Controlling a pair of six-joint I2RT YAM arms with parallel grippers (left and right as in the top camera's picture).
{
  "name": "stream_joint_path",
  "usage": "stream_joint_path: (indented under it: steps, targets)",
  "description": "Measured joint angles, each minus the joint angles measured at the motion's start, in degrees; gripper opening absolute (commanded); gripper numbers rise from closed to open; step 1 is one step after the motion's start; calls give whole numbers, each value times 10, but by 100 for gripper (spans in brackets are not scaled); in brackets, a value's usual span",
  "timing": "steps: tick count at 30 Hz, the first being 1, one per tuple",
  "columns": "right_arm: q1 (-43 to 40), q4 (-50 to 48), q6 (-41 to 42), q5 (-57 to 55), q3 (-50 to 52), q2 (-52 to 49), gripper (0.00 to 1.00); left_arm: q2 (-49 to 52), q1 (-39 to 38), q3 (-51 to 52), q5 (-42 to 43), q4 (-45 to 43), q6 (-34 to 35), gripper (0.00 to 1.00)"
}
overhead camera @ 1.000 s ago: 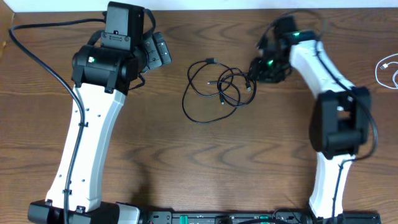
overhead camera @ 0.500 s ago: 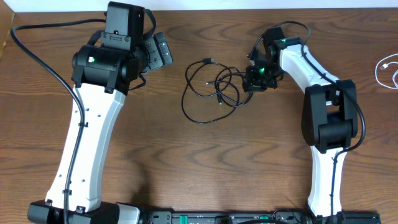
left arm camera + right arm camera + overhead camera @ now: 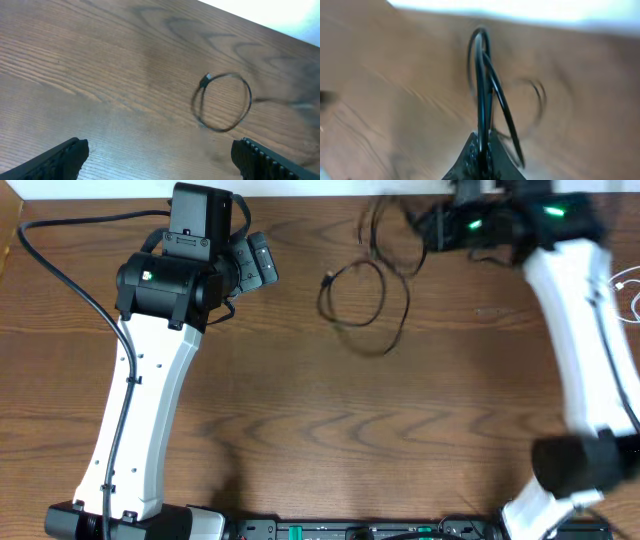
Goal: Untangle cables
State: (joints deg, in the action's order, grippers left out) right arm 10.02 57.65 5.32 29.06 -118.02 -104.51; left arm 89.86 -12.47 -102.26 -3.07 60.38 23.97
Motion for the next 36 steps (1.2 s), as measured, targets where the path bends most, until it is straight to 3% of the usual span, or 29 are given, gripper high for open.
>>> stream_joint_path:
  steps: [7,17,24,36]
  targets:
    - [0,-39,54,-14,-12,100,1,0,0,0,50,-28,-29,96]
    - [0,-33,124,-76,-9,92,1,2,0,0,210,-84,-97,96]
    - [0,-30,132,-81,-9,92,1,52,0,0,315,-106,-111,90]
    - [0,-4,134,-81,-9,85,1,118,-16,6,509,-332,-118,87]
